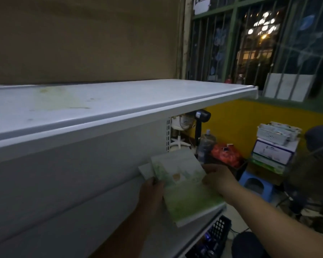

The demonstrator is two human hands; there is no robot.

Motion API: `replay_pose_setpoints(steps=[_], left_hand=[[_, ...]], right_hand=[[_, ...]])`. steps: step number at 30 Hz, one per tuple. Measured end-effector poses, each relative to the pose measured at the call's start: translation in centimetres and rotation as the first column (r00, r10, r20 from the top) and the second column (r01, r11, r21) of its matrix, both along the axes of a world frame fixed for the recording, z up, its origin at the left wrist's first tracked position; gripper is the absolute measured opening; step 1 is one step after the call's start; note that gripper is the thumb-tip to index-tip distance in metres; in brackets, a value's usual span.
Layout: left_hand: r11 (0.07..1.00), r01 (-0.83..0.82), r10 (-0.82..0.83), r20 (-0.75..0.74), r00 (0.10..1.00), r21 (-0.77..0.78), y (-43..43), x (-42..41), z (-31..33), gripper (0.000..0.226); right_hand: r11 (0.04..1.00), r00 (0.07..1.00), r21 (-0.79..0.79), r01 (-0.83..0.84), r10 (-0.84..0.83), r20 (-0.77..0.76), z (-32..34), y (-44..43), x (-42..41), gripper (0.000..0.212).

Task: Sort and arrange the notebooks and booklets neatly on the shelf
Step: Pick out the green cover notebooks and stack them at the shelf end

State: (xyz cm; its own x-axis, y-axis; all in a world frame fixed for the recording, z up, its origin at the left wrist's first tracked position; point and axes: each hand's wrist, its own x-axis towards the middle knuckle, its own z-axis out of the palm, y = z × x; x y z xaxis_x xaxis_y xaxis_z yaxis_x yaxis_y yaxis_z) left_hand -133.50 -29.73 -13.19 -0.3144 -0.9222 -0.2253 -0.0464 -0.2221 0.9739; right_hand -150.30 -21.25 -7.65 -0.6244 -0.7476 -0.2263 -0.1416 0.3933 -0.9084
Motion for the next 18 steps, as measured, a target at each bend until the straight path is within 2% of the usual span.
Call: replay_pose_setpoints(steps=[2, 5, 7, 9, 11, 14, 16, 18], left_hand=[[0.997, -0.048, 0.049, 0.016, 0.999, -0.060, -0.2, -0.2, 0.3, 0.005], [0.978, -0.129, 0.141, 0.062, 0.988, -0.161, -0.8, -0.1, 0.1, 0.016], [0.959, -0.175, 0.195, 0.070, 0.978, -0.222, -0.9, 0.2, -0.7, 0.011], [0.945, -0.201, 0.233, 0.101, 0.967, -0.258, -0.8, 0.4, -1.8, 0.022], [0.948, -0.196, 0.229, 0.109, 0.967, -0.251, -0.8, 0.4, -2.9, 0.026], [0.961, -0.157, 0.188, 0.123, 0.974, -0.230, -1.4, 0.0, -4.2, 0.030], [0.954, -0.101, 0.165, 0.214, 0.963, -0.283, -1.4, -0.2, -4.3, 0.031], [0.938, -0.073, 0.178, 0.290, 0.940, -0.339, -1.3, -0.5, -4.3, 0.041]], right_hand=[[0.996, 0.994, 0.046, -0.076, 0.079, -0.077, -0.5, -1.7, -0.6, 0.049], [0.989, 0.982, 0.051, -0.138, 0.143, -0.125, -0.9, -4.0, -0.8, 0.036], [0.984, 0.973, 0.049, -0.171, 0.177, -0.146, -1.3, -5.4, -0.7, 0.039], [0.973, 0.953, 0.088, -0.215, 0.229, -0.197, -1.4, -6.2, -0.3, 0.042], [0.960, 0.924, 0.142, -0.240, 0.271, -0.271, -1.1, -6.6, -0.2, 0.043], [0.946, 0.905, 0.184, -0.266, 0.311, -0.292, -1.5, -7.0, -0.8, 0.046], [0.944, 0.894, 0.186, -0.273, 0.321, -0.313, -1.6, -7.0, -1.1, 0.046], [0.944, 0.901, 0.168, -0.283, 0.322, -0.291, -1.8, -7.2, -1.5, 0.045]])
